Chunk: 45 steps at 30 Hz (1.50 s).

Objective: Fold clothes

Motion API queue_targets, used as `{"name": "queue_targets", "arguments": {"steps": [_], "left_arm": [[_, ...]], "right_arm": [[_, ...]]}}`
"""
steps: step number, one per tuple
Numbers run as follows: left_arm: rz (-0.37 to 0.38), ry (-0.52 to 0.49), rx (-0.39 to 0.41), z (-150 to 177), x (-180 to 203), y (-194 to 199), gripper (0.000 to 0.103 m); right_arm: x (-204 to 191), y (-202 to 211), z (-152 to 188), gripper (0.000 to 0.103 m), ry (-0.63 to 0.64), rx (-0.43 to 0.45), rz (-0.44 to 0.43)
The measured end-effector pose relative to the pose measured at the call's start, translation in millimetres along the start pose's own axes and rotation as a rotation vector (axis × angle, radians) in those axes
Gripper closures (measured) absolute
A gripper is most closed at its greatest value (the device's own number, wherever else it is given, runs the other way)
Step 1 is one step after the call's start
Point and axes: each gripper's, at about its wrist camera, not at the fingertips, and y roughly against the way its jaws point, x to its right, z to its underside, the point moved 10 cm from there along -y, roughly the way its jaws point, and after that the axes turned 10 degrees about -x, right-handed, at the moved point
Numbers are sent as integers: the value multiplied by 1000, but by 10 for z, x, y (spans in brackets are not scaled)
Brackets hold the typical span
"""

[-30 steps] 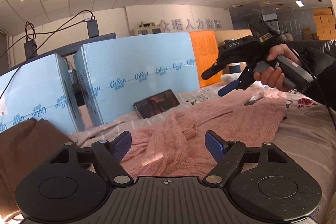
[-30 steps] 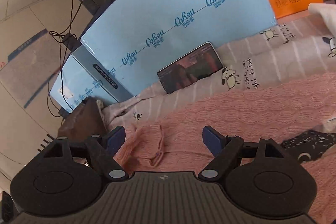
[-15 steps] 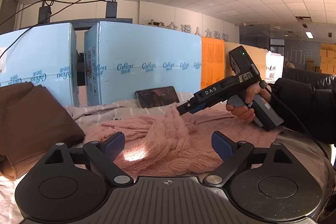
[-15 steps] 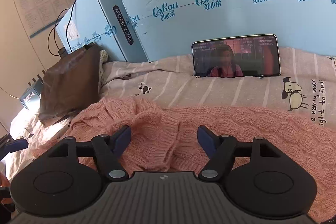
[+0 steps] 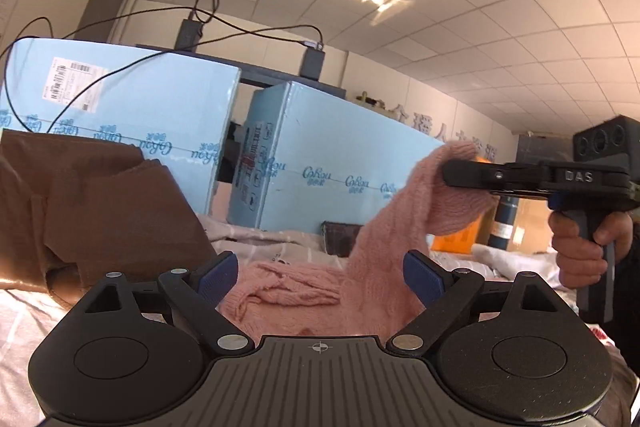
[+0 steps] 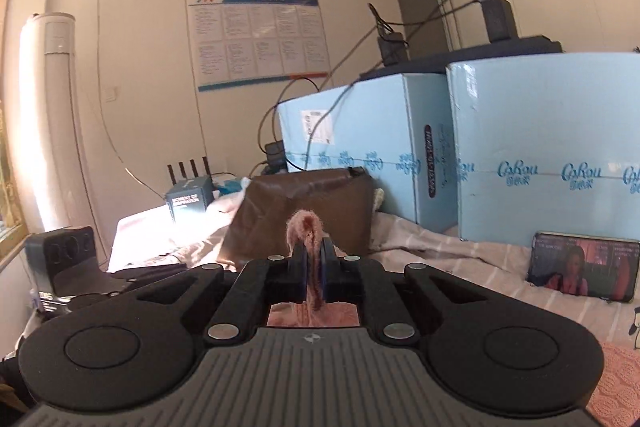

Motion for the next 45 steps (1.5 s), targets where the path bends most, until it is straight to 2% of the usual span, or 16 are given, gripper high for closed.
{"name": "queue_targets", "arguments": {"steps": [3, 7, 14, 16, 18, 19, 21, 29, 31, 33, 36, 37, 39, 40, 42, 45], "left_arm": [[-55, 111, 71, -111, -215, 194, 11], [-115, 100, 45, -159, -266, 293, 11], [-208, -91, -231, 147, -54, -88, 10], [-209, -98, -330, 283, -69, -270, 10], [-191, -91, -415, 413, -84, -432, 12], [-206, -112, -445, 466, -87, -477, 27], [-257, -145, -479, 533, -138, -495, 61], [-504, -154, -444, 505, -575, -18, 55], [-470, -131, -404, 470, -515, 148, 45], [-427, -122, -341, 382, -394, 305, 36], [-403, -136, -268, 218, -193, 377, 35], [-394, -143, -246, 166, -123, 391, 34], [-334, -169, -215, 86, 78, 325, 34], [-304, -183, -199, 46, 181, 292, 33], [-230, -205, -204, 46, 357, 185, 32], [-183, -286, -342, 292, 458, -58, 32]], "right_arm": [[-508, 92, -78, 97, 112, 30, -96], [-1150, 99, 91, 97, 270, -3, -248], [-1717, 44, 1040, 96, 473, -253, -479], [-1720, 164, 1116, 88, 440, -278, -521], [-1723, 287, 1184, 54, 405, -299, -562], [-1725, 350, 1189, 48, 384, -298, -576], [-1700, 451, 1182, 45, 353, -282, -586], [-1277, 407, 1346, 30, 202, -319, -403], [-1178, 309, 1430, 30, 140, -358, -354], [-1138, 250, 1511, 31, 86, -387, -338], [-1223, 190, 1583, 37, 52, -408, -319], [-1261, 183, 1602, 46, 38, -411, -321], [-1375, 188, 1655, 83, 44, -404, -305], [-1399, 206, 1675, 93, 63, -400, -293], [-1429, 283, 1684, 98, 100, -383, -273], [-1393, 504, 1538, 98, 229, -323, -167]]}}
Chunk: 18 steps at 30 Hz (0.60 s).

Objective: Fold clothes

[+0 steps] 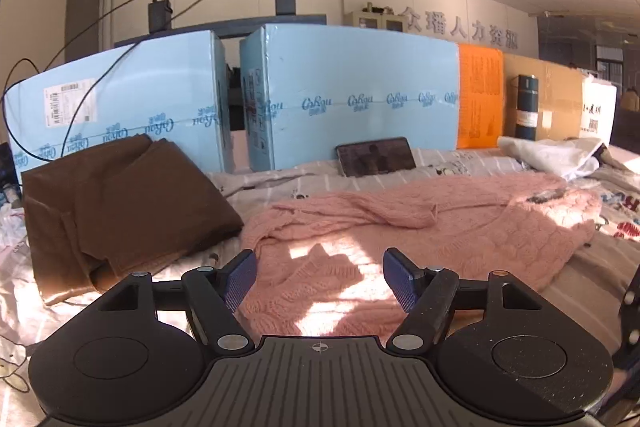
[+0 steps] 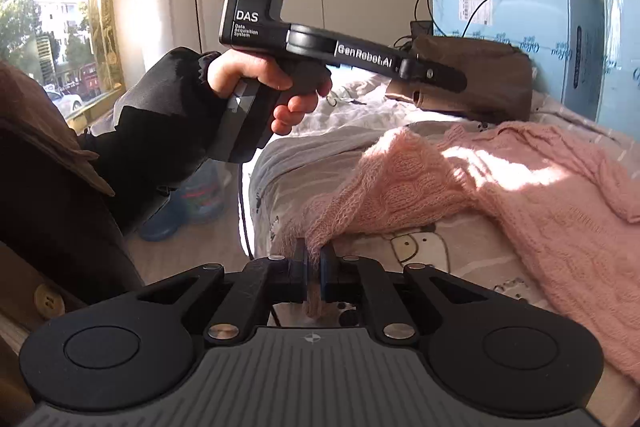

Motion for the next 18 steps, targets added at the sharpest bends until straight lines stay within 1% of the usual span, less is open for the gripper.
{"name": "queue_targets", "arguments": {"steps": [1, 2, 3, 5, 6, 8, 11, 14, 16, 17, 18], "left_arm": [[-9, -31, -49, 66, 29, -95, 32], [-15, -53, -98, 155, 40, -182, 32], [-18, -62, -127, 212, 38, -226, 32], [-41, -51, -137, 272, -11, -248, 32], [-50, -37, -133, 271, -42, -243, 32], [-73, 4, -100, 285, -137, -154, 32], [-82, 20, -62, 259, -215, -44, 31], [-73, 21, -16, 148, -182, -1, 31], [-47, 24, 20, 62, -110, 15, 30], [-34, 15, 27, 35, -51, -1, 30], [-20, 4, 33, 9, 8, -18, 27]], "right_arm": [[34, 148, -46, 98, 44, 20, 71], [95, 262, -87, 98, 76, 32, 124], [174, 336, -120, 98, 99, 31, 160], [332, 477, -184, 98, 144, 27, 229], [419, 495, -207, 98, 163, 16, 251], [611, 496, -238, 98, 186, -7, 283], [903, 509, -215, 98, 170, -35, 292], [1149, 496, -134, 97, 136, -73, 294], [1300, 461, -71, 96, 104, -102, 299], [1380, 435, -37, 93, 85, -117, 301], [1463, 415, -3, 82, 62, -130, 308]]}}
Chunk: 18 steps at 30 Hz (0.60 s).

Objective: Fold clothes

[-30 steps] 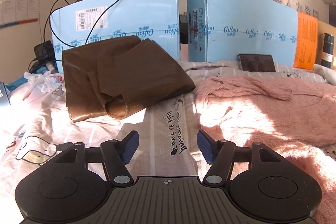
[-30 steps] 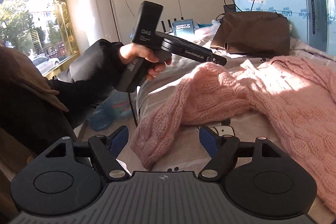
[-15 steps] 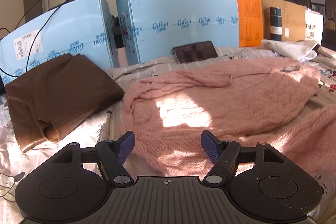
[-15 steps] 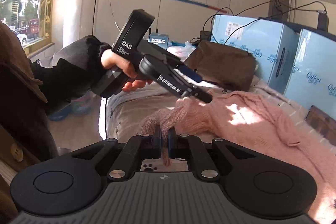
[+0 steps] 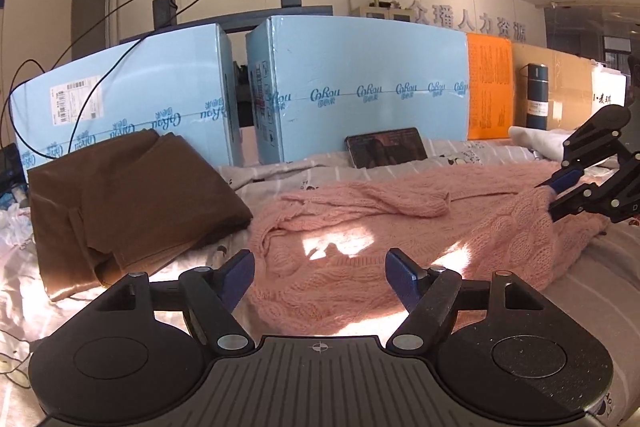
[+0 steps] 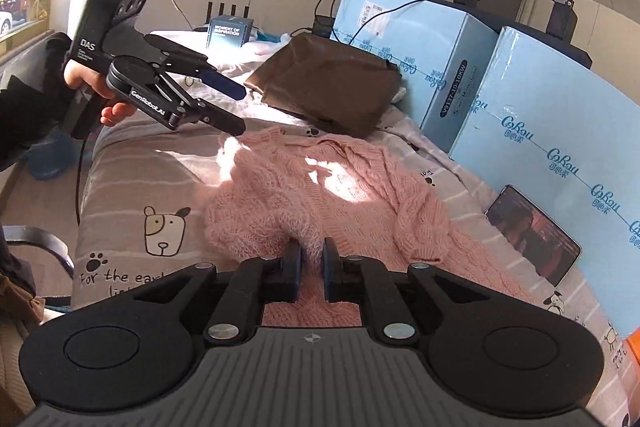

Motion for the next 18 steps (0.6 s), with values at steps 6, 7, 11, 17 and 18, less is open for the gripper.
{"name": "queue_targets", "arguments": {"steps": [6, 7, 11, 17, 18], "left_arm": [[-14, -41, 0, -15, 155, -120, 24], [-6, -24, 7, -25, 139, -110, 24], [0, 12, 23, -29, 120, -85, 22], [3, 12, -8, 98, 112, -2, 22], [9, 7, -15, 122, 114, 23, 22]], "right_arm": [[398, -33, 198, 53, -261, 18, 64], [407, -16, 215, 51, -312, 32, 47], [315, -108, 190, 42, -447, 52, -49], [332, -419, 136, 32, -562, 64, -218], [341, -457, 147, 32, -584, 62, -240]]}}
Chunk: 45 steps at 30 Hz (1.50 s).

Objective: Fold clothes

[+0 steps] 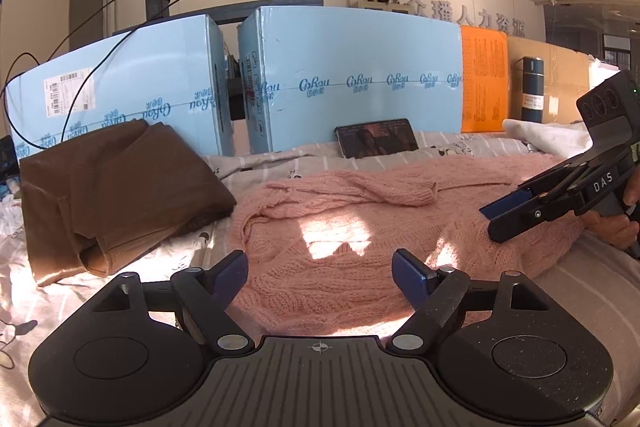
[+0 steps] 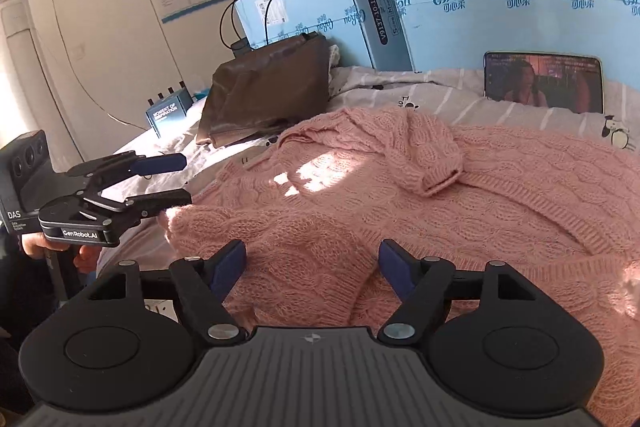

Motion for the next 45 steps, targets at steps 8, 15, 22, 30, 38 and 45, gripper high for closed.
{"name": "queue_targets", "arguments": {"steps": [8, 15, 22, 30, 38, 45], "left_arm": [[137, -66, 56, 5, 204, 152, 8], [-46, -89, -21, -88, 150, -335, 8], [-123, -263, -75, -123, 330, -596, 7], [-90, -269, -126, -61, 328, -710, 6], [49, 77, 28, -951, -7, -778, 6], [481, 571, -109, -1061, -138, -1685, 6]], "right_arm": [[-138, 86, 3, 90, 43, 62, -62], [-106, 329, 3, 90, 44, 86, 79], [159, 354, 188, 36, 33, 33, 316], [374, 86, 253, 37, 53, -45, 432], [398, 138, -326, 40, 78, 86, 439], [540, -536, -550, 75, 152, -50, 411]]}}
